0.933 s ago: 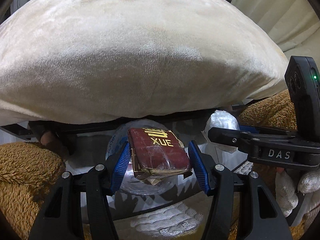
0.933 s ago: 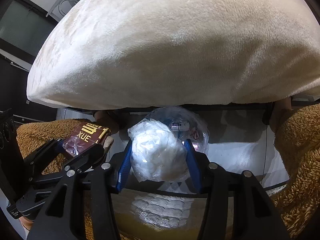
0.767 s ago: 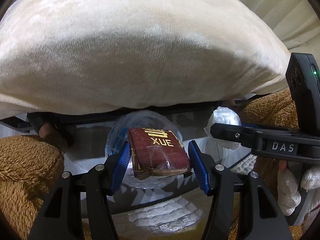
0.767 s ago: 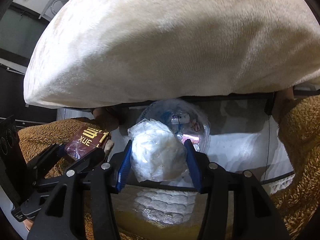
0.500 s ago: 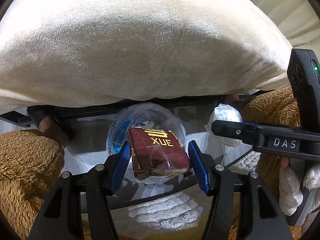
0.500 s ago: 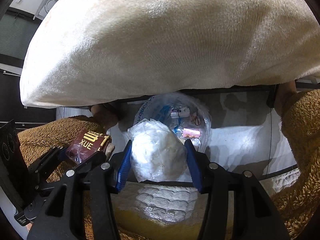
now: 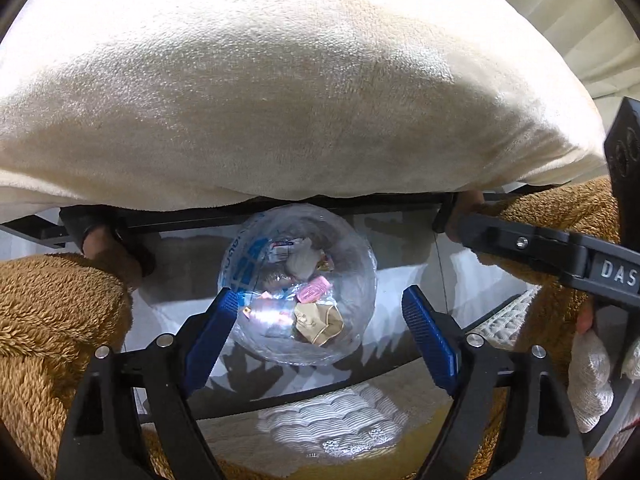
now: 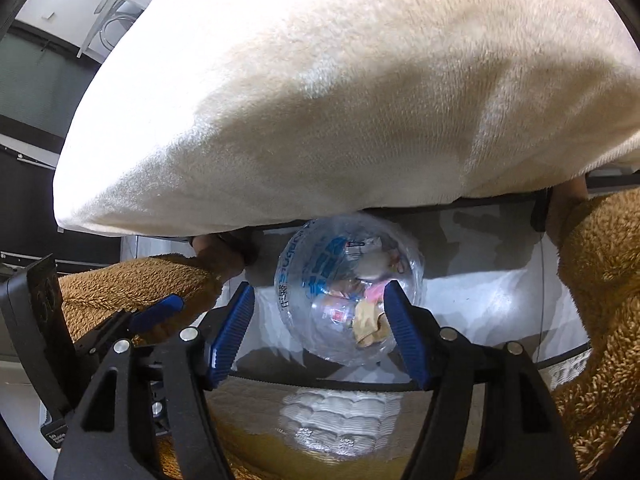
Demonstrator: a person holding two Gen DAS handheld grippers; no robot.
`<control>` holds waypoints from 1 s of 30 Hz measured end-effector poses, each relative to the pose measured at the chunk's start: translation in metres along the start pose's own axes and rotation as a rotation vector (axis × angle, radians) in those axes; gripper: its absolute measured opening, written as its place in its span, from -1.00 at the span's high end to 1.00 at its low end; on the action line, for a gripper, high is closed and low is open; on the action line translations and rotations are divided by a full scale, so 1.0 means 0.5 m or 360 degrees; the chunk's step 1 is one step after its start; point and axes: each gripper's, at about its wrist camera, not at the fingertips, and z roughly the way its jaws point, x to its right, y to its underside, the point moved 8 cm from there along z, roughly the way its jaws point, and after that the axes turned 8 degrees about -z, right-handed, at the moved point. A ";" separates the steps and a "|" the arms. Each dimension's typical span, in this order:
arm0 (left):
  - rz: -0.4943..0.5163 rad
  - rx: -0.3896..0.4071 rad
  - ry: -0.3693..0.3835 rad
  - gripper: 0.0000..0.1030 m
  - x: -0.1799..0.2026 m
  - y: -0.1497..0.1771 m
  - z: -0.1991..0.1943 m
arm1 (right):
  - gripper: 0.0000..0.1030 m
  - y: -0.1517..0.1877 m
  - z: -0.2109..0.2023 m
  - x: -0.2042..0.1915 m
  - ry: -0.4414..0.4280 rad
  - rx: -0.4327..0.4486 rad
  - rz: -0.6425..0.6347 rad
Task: Collect trash
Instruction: 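Open both tools to drop the white bag and wrapper into the trash bag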
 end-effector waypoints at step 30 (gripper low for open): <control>0.0267 0.0867 0.0078 -0.63 0.053 -0.092 -0.211 | -0.38 -0.063 -0.220 -0.026 0.0433 0.0883 -0.0585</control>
